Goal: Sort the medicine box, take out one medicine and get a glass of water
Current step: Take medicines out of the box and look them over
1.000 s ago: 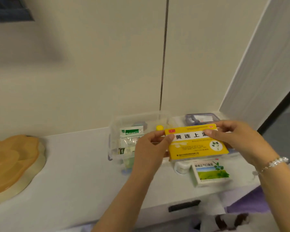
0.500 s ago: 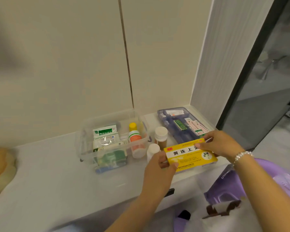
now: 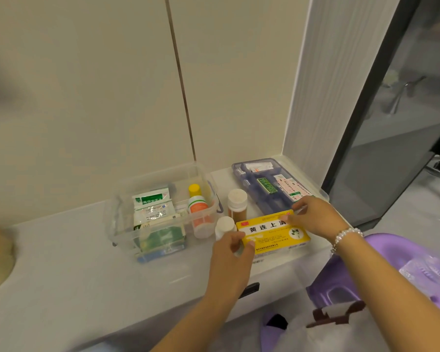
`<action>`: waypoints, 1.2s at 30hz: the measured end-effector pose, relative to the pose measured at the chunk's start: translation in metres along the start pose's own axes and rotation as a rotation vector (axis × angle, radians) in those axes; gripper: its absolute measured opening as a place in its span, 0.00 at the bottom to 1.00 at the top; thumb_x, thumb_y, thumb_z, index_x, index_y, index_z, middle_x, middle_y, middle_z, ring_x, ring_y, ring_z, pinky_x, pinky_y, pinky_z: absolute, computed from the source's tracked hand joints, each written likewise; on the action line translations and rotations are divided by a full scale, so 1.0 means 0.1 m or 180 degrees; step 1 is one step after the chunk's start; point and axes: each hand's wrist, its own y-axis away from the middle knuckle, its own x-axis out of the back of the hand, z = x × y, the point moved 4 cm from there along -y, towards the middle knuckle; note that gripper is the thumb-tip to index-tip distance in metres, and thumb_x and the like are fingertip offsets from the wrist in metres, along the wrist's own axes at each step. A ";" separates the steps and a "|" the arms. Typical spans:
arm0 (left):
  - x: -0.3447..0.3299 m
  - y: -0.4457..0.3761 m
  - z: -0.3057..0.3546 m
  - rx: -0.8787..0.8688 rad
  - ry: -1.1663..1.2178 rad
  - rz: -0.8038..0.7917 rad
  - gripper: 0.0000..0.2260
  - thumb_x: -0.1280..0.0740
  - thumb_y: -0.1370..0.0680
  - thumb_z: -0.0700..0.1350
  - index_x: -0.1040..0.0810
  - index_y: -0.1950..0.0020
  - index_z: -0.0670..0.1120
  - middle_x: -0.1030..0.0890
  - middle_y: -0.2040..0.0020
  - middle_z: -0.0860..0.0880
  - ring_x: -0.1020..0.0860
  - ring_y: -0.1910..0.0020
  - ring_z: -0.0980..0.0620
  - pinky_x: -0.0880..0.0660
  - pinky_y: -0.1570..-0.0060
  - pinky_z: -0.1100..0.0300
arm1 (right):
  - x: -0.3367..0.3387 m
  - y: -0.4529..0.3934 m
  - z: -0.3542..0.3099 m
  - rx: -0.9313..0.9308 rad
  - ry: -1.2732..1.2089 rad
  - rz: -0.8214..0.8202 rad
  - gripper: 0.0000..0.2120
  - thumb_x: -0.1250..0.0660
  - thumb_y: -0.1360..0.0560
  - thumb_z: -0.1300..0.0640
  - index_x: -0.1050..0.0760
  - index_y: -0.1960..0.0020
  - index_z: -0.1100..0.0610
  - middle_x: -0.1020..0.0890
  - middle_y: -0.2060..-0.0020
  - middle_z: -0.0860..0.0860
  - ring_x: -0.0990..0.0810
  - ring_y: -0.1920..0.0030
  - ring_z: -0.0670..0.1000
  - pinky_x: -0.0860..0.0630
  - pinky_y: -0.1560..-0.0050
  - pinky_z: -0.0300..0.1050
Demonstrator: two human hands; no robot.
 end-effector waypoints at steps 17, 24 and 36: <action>0.96 -0.31 0.48 -0.0943 -0.0148 0.0981 0.06 0.36 0.25 0.45 0.26 0.59 0.56 0.21 0.61 0.58 0.20 0.62 0.52 0.29 0.65 0.66 | -0.27 0.34 -1.23 0.1542 -0.1285 0.0057 0.08 0.28 0.31 0.54 0.21 0.52 0.51 0.18 0.60 0.48 0.22 0.62 0.39 0.28 0.64 0.24; 1.37 -0.54 0.49 -0.0760 -0.0420 0.0731 0.07 0.35 0.25 0.45 0.25 0.60 0.57 0.20 0.61 0.58 0.21 0.61 0.53 0.29 0.62 0.65 | -0.62 0.21 -1.62 0.1927 -0.1211 -0.0141 0.09 0.27 0.32 0.55 0.21 0.53 0.50 0.19 0.63 0.46 0.21 0.62 0.42 0.25 0.62 0.28; 1.74 -1.16 0.12 0.0310 -0.2496 -0.1105 0.17 0.34 0.25 0.52 0.25 0.37 0.50 0.23 0.36 0.50 0.25 0.39 0.52 0.29 0.41 0.58 | -1.15 -0.10 -1.96 0.1947 0.0183 -0.0660 0.09 0.33 0.28 0.53 0.22 0.49 0.51 0.23 0.62 0.45 0.24 0.60 0.45 0.28 0.58 0.36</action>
